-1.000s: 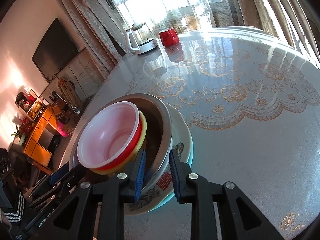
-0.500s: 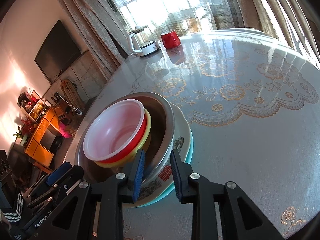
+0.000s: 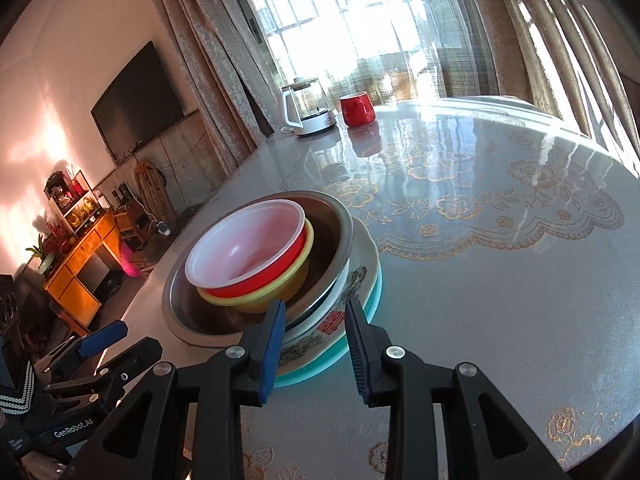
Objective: Organize plates and bowls
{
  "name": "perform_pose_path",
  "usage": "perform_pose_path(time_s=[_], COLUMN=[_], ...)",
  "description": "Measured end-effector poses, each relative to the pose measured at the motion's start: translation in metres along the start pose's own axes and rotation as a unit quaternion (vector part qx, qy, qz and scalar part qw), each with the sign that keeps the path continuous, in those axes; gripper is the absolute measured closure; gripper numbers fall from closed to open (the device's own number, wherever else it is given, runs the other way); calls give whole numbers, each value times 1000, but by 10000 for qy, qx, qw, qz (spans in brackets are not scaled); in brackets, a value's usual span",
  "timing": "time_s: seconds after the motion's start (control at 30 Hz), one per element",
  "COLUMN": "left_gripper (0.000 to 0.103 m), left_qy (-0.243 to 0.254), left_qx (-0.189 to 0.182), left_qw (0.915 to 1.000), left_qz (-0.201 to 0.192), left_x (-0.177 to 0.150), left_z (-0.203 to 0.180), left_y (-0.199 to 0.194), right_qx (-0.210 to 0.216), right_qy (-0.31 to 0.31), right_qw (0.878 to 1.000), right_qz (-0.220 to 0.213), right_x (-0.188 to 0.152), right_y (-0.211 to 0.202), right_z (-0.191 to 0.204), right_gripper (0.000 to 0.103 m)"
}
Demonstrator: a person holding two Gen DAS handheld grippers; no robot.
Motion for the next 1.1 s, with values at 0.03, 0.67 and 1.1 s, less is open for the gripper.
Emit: perform_pose_path(time_s=[0.03, 0.67, 1.1], left_gripper=[9, 0, 0], left_qy=[38, -276, -228], left_qx=[74, 454, 684], left_qw=[10000, 9984, 9972], left_qz=[3, 213, 187], left_x=[-2, -40, -41], left_z=[0, 21, 17], left_y=[0, -2, -3], right_qx=[-79, -737, -743], right_qy=[-78, -1012, -912], right_qw=[9999, 9920, 9929], right_qz=[-63, -147, -173], right_x=[-3, -76, -79], right_y=[-3, -10, -14], right_z=[1, 33, 32], right_gripper=[70, 26, 26])
Point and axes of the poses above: each gripper's, at about its wrist camera, not at the fingertips, and y roughly the way its jaws point, z to its left, x to its top, the point moved 4 cm from there along y, roughly the way its jaws point, and after that the axes turned 7 degrees about z, right-handed, at the moved point
